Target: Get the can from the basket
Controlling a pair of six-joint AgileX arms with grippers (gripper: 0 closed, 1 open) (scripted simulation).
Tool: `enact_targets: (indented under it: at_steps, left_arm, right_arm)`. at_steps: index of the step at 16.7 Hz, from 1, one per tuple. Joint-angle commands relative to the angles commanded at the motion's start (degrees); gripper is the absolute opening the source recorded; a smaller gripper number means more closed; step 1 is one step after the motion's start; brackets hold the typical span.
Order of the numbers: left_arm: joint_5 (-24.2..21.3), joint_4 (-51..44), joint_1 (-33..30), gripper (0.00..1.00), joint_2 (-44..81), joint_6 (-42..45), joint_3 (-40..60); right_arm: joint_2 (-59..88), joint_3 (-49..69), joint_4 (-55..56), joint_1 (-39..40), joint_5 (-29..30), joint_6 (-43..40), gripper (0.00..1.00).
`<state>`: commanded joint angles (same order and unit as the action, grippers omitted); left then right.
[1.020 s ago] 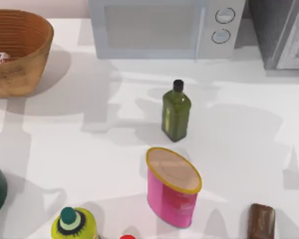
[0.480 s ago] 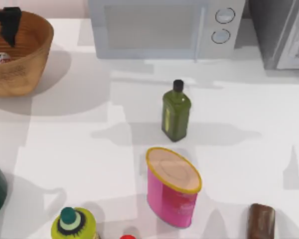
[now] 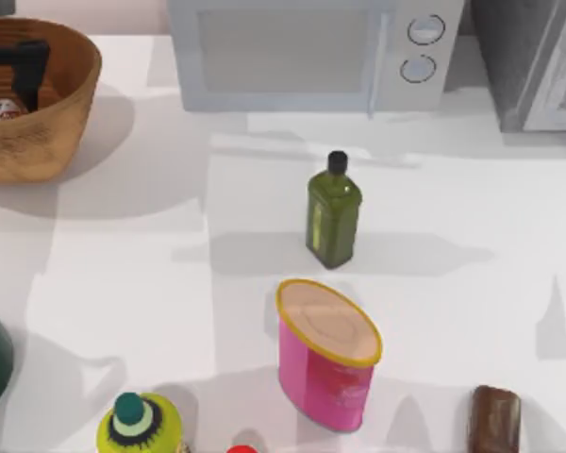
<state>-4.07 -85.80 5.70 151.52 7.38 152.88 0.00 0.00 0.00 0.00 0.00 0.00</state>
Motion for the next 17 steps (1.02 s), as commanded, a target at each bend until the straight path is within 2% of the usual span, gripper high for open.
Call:
enact_targets:
  at_steps: [4,13,17]
  left_arm:
    - [0.0,0.8,-0.2,1.00,0.0,-0.2,-0.8]
    - [0.0,13.2,-0.3,1.00,-1.1,-0.3,-14.3]
    - [0.1,14.9,-0.4,1.00,-1.3,-0.4,-16.1]
  right_arm:
    - [0.0,0.0,0.0,0.0,0.0,0.0,1.00]
    - [0.0,0.0,0.0,0.0,0.0,0.0,1.00]
    - [0.0,0.0,0.0,0.0,0.0,0.0,1.00]
